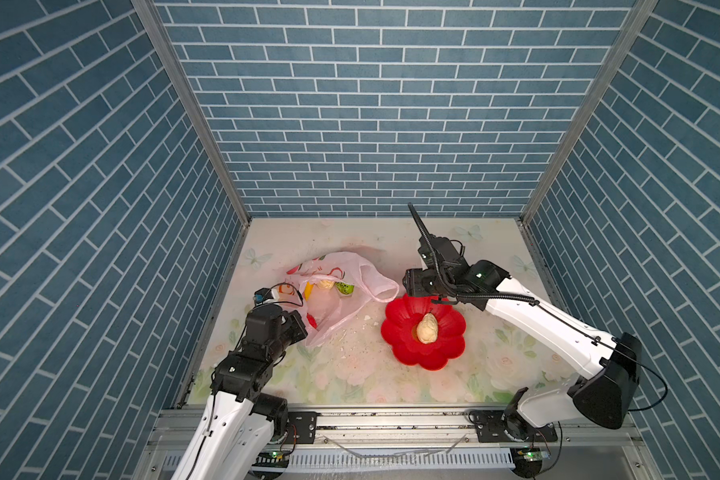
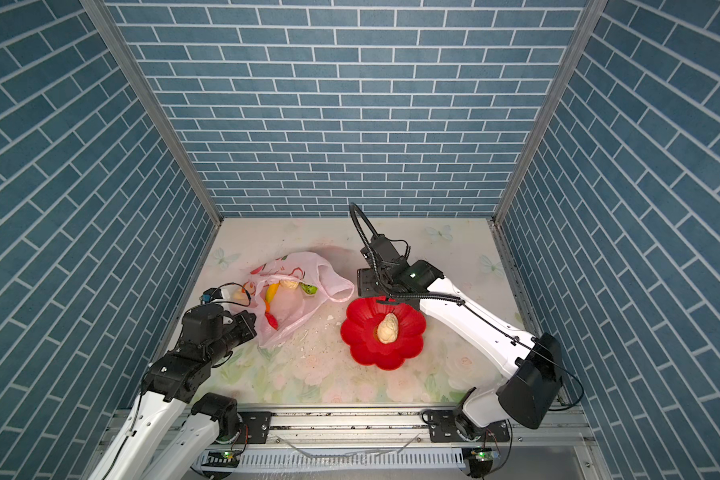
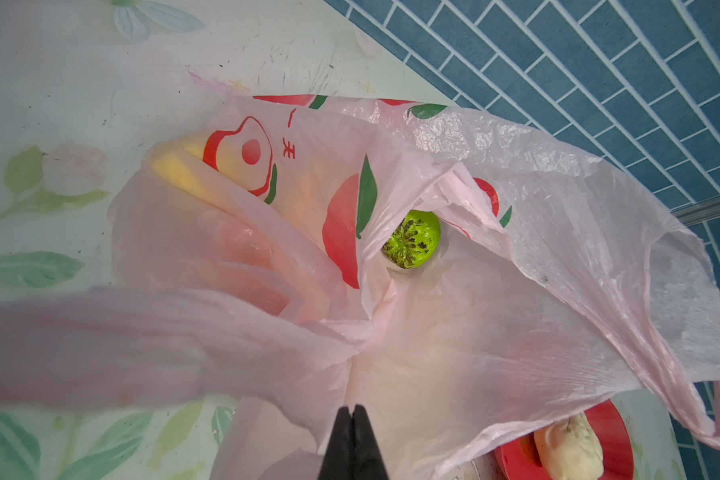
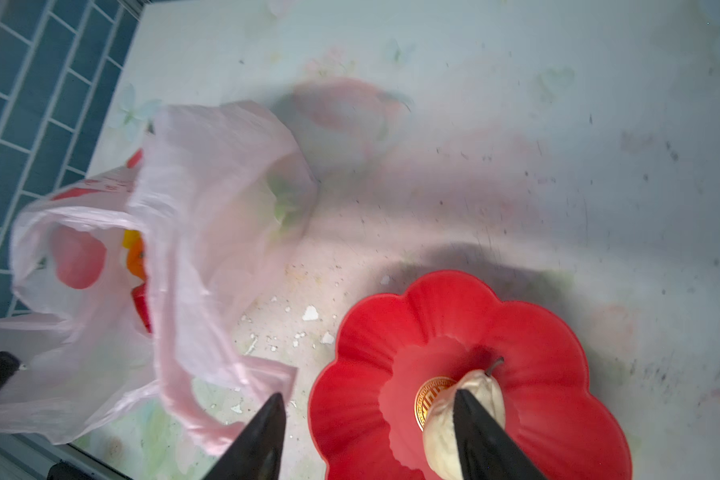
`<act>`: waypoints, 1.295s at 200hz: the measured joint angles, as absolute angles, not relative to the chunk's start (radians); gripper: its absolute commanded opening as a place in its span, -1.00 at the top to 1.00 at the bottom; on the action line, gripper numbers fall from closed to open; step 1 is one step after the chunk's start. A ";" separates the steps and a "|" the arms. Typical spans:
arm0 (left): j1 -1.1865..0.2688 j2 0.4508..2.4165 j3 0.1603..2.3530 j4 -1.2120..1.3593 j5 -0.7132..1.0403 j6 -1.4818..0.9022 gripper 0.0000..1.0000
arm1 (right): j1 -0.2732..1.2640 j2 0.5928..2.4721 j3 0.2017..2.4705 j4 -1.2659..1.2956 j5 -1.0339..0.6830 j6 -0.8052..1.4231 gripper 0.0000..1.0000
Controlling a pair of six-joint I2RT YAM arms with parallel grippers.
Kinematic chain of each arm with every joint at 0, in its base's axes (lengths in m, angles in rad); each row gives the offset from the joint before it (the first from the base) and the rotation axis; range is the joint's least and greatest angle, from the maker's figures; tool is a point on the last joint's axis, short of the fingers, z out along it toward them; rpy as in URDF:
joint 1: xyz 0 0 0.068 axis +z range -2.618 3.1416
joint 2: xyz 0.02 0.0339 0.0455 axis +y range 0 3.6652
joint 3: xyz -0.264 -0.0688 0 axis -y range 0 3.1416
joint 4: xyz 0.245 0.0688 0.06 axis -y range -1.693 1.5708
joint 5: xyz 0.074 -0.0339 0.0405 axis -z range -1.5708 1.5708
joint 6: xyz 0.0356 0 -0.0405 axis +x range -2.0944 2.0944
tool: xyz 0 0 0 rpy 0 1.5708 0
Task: Take the fake fruits out of the plastic bag
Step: 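Reach the right gripper back into the pink bag held by the left gripper, then grasp the red fake apple inside the bag with the right gripper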
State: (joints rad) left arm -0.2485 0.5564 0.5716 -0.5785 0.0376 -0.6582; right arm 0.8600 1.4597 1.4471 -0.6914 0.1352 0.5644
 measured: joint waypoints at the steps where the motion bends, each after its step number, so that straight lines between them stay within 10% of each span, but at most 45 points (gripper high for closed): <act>1: -0.249 0.556 0.572 -0.579 0.038 -0.658 1.00 | 0.862 1.461 1.452 -0.692 0.136 0.562 -0.28; 135: -0.249 0.538 0.641 -0.886 -0.024 -0.725 1.00 | 1.109 2.022 1.946 -0.619 -0.169 0.403 0.18; 259: -0.249 0.456 0.677 -1.015 -0.065 -0.822 1.00 | 1.109 2.348 2.085 -0.597 -0.253 0.421 -0.04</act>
State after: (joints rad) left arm -0.2485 0.4564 0.6765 -1.0145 -0.0654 -0.8219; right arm 1.1088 2.3478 2.0850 -0.5972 -0.2531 0.4206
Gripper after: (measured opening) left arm 0.045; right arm 0.496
